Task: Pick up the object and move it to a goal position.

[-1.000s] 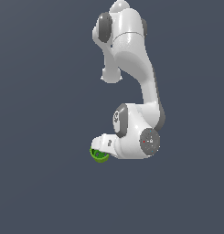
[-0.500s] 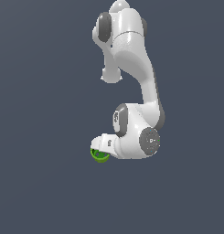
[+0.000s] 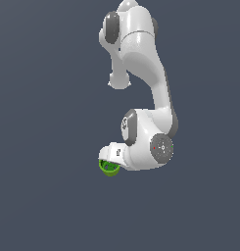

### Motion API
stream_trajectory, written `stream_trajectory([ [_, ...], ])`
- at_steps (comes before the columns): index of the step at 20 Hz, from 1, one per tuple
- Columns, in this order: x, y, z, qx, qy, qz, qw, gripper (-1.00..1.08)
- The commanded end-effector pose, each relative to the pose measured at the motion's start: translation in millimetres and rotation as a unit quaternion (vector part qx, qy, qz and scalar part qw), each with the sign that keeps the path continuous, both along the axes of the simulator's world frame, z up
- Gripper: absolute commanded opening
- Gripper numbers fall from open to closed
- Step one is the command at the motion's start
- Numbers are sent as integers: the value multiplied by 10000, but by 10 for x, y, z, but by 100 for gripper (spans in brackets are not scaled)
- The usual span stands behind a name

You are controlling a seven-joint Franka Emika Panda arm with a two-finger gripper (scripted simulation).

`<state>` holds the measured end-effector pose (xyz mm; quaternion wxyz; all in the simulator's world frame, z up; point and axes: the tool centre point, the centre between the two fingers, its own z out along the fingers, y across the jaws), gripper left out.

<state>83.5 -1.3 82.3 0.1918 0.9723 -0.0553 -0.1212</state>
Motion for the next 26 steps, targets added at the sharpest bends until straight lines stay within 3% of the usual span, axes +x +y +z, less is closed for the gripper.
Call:
stream_trajectory([
  [1, 69, 51, 78, 72, -200, -85, 9997, -100],
  [7, 267, 211, 308, 323, -845, -382, 9952, -100],
  [12, 450, 356, 588, 588, -1526, -694, 9841, -100],
  [19, 650, 512, 1027, 952, -2460, -1119, 9581, -100],
  [26, 764, 613, 1470, 1280, -3298, -1497, 9233, -100],
])
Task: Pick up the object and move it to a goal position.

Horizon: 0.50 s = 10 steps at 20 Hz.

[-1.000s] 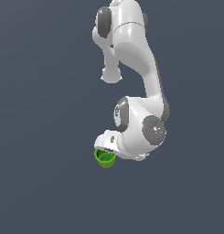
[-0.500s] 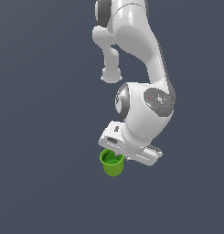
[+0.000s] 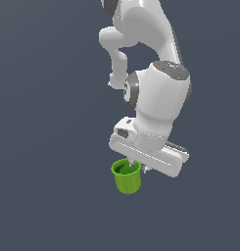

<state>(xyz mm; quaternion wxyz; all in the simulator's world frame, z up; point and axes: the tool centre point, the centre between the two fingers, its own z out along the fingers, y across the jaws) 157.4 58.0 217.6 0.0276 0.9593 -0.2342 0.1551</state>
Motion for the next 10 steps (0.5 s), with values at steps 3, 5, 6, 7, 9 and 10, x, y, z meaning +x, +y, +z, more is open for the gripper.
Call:
stream_trajectory([
  [3, 50, 50, 307, 224, -578, -253, 9978, -100],
  [5, 60, 67, 433, 319, -819, -360, 9955, -100],
  [6, 62, 74, 496, 365, -939, -414, 9940, -100],
  [7, 63, 81, 559, 412, -1059, -467, 9924, -100],
  [9, 61, 92, 684, 504, -1295, -572, 9886, -100],
  [10, 57, 97, 746, 550, -1413, -624, 9865, -100],
])
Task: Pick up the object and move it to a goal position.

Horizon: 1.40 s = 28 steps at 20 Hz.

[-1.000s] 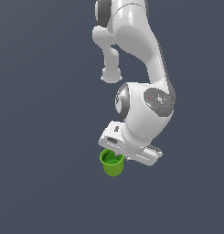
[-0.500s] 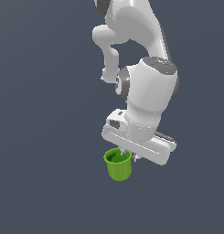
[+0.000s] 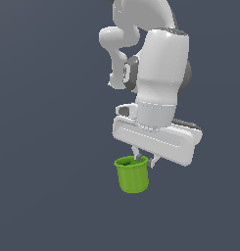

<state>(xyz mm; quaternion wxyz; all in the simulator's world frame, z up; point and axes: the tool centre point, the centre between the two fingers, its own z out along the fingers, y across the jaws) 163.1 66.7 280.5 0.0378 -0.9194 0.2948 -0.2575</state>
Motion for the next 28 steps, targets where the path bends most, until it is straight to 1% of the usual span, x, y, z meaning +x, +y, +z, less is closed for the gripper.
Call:
stream_trajectory([
  [1, -5, 15, 179, 126, -320, -132, 9993, -100],
  [6, -50, 30, 485, 357, -909, -392, 9944, -100],
  [10, -107, 34, 707, 526, -1343, -584, 9878, -100],
  [14, -169, 34, 886, 663, -1698, -743, 9804, -100],
  [20, -256, 30, 1089, 815, -2108, -927, 9697, -100],
  [28, -349, 24, 1266, 939, -2473, -1093, 9582, -100],
])
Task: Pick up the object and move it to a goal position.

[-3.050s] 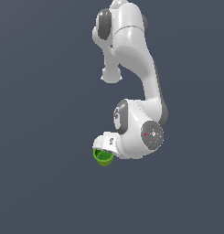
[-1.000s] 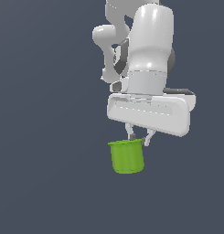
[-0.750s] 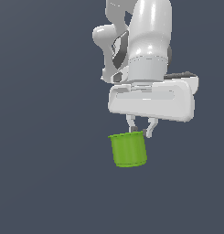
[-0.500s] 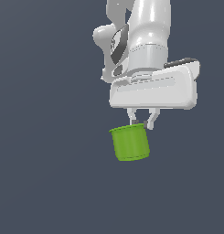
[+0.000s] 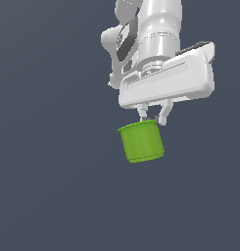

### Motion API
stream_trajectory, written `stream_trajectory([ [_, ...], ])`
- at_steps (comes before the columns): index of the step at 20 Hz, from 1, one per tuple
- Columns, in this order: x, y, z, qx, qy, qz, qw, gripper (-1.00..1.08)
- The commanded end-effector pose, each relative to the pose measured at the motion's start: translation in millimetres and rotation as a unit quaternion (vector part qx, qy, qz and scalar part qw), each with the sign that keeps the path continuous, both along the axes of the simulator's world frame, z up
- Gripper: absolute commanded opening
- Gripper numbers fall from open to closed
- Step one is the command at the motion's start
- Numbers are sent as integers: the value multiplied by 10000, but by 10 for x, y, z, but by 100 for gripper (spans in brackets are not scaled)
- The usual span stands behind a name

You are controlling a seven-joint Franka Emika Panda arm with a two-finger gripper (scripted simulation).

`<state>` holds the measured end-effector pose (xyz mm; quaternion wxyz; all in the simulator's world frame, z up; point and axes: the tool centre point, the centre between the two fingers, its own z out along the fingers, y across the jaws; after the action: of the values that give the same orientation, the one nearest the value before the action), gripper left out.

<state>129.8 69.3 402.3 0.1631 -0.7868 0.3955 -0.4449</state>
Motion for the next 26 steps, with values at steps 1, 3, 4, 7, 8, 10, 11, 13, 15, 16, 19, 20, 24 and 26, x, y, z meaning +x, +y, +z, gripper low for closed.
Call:
stream_trajectory([
  [1, -26, -2, 68, 43, -122, -48, 9999, -100],
  [3, -47, -4, 104, 68, -200, -85, 9997, -100],
  [4, -57, -5, 122, 80, -238, -103, 9996, -100],
  [7, -88, -7, 173, 115, -350, -156, 9992, -100],
  [8, -99, -7, 190, 127, -388, -174, 9990, -100],
  [10, -120, -9, 224, 149, -463, -209, 9986, -100],
  [11, -131, -9, 240, 160, -498, -226, 9984, -100],
  [13, -150, -11, 269, 179, -565, -259, 9979, -100],
  [15, -169, -12, 295, 197, -626, -289, 9974, -100],
  [16, -177, -13, 306, 205, -653, -303, 9972, -100],
  [19, -200, -15, 335, 227, -727, -340, 9965, -100],
  [20, -207, -15, 343, 233, -748, -351, 9963, -100],
  [24, -227, -17, 364, 251, -811, -386, 9956, -100],
  [26, -233, -18, 370, 257, -830, -397, 9954, -100],
])
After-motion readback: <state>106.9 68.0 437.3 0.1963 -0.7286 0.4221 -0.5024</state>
